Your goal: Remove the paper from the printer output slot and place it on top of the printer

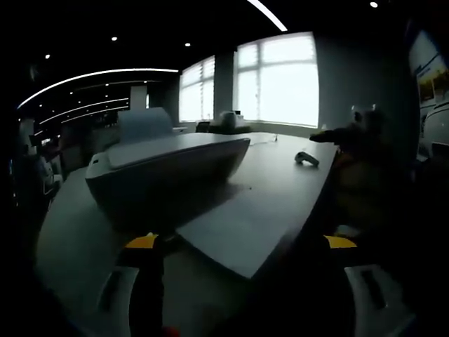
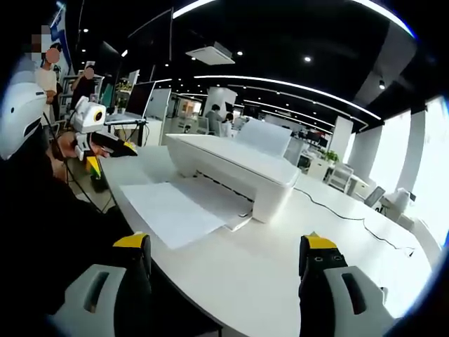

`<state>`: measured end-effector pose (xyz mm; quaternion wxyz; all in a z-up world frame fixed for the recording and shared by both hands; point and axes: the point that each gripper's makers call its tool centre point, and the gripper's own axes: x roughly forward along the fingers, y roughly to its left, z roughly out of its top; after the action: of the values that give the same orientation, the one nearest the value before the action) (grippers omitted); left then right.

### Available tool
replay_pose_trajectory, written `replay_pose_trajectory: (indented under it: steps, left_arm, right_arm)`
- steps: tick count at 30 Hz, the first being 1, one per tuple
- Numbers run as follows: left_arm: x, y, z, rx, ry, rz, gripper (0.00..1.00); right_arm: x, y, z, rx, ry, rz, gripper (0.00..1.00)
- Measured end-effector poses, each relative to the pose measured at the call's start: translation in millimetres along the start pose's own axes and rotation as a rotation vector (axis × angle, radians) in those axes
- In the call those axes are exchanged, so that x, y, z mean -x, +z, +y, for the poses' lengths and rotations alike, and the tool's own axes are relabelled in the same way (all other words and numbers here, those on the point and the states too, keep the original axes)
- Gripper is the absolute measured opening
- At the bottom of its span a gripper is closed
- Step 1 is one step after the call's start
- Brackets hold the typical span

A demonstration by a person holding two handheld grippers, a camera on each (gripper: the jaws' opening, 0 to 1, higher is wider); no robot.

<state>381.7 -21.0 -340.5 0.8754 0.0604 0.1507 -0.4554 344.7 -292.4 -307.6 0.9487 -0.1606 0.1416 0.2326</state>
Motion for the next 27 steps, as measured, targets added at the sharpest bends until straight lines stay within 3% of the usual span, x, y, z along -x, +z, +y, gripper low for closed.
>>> replay_pose_trajectory:
  steps: [27]
  left_arm:
    - [-8.6,-6.6,-0.7,0.01,-0.016,0.003,0.94]
  right_arm:
    - [-0.9,0.3,2.1,0.004,0.002,0.004,0.82]
